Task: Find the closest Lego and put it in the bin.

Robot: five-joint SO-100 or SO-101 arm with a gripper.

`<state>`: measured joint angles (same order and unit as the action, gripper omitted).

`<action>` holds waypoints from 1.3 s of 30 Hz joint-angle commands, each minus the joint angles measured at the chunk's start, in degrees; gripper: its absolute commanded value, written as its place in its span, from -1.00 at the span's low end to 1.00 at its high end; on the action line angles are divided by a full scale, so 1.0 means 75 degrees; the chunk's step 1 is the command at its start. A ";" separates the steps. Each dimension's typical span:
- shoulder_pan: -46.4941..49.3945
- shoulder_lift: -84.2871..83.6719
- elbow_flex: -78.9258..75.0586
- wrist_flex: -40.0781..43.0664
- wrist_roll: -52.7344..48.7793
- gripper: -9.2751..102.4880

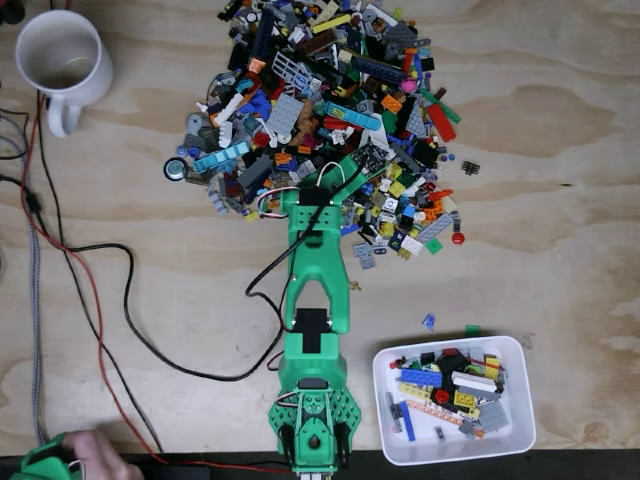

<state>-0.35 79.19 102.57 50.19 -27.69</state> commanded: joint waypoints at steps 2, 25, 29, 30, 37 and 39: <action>-0.0129 0.0152 -0.0293 -0.0129 -0.0082 -0.61; 0.0176 0.1324 -0.1570 0.1922 -0.0645 -0.82; 0.0668 0.2027 -0.2930 0.3727 -0.1043 -0.81; 0.0832 0.2191 -0.3246 0.4137 -0.1137 -0.81; 0.3305 0.3469 -0.3938 0.6281 -0.1664 -0.81; 0.4324 0.3961 -0.3258 0.6223 -0.1957 -0.80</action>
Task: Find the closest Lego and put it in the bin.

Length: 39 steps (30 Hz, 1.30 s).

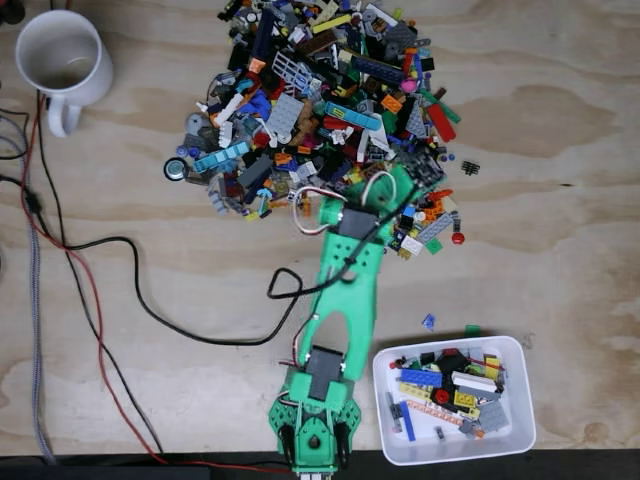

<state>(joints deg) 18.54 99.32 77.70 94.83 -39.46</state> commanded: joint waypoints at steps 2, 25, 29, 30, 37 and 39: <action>0.2906 0.1676 0.0762 0.0094 -0.0832 -0.81; 0.7746 0.4488 0.5027 -0.2391 -0.4020 -0.58; 0.6223 0.4465 0.4301 -0.2660 -0.3984 -0.53; 0.5895 0.4488 0.4066 -0.2578 -0.4066 -0.52; 0.2508 0.5074 0.3281 -0.2426 -0.3902 -0.55; 0.1184 0.5203 0.3703 -0.2602 -0.3938 -0.54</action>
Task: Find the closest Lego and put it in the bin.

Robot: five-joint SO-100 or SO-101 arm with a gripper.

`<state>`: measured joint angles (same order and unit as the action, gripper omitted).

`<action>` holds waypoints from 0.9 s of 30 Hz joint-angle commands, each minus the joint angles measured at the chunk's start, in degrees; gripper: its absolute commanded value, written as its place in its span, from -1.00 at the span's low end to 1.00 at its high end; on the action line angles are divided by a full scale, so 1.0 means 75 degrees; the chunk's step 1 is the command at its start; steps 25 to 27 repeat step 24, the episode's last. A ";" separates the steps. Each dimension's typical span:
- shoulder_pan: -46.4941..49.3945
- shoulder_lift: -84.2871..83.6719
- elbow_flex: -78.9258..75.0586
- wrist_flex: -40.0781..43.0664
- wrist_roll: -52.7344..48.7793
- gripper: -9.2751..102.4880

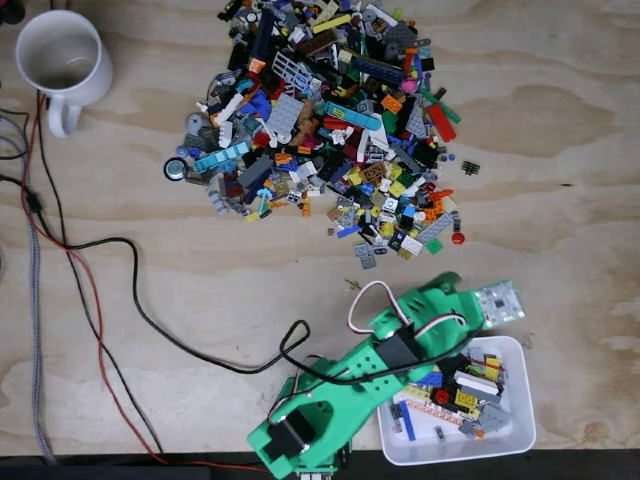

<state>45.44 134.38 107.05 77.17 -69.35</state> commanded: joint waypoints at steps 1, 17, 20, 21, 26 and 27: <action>-0.3023 0.0715 0.0223 -0.0527 0.0047 -0.54; -0.6375 0.1301 0.2953 -0.2438 0.0574 -0.55; -0.6410 0.1242 0.3035 -0.2660 0.0598 -0.55; -0.6410 0.1230 0.3035 -0.2684 0.0586 -0.55; -0.6445 0.1242 0.2965 -0.2578 0.0609 -0.55; -0.6445 0.1242 0.2965 -0.2578 0.0609 -0.55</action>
